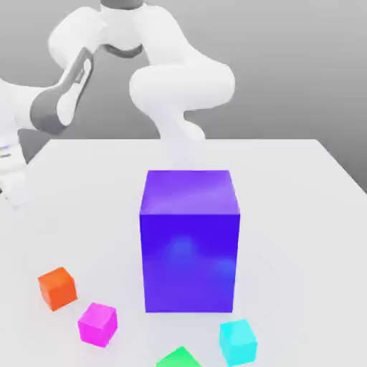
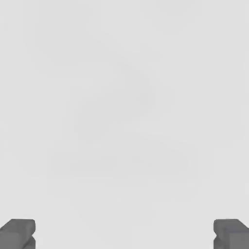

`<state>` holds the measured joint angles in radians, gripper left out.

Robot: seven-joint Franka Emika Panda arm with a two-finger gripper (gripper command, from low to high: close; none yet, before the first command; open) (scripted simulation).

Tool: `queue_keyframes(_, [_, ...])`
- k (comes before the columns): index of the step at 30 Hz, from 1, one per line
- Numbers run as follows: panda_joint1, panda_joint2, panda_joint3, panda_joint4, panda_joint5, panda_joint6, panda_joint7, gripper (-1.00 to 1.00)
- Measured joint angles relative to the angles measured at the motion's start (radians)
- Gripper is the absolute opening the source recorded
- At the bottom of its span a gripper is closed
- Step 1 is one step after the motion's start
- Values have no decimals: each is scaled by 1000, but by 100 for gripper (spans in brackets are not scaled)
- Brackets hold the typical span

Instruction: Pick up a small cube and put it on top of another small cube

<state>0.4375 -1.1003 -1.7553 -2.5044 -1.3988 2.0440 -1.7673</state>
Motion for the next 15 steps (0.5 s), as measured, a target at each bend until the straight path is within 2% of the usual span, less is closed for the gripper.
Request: queue_keyframes(15, [523,-40,1,43,-14,-34,170,100])
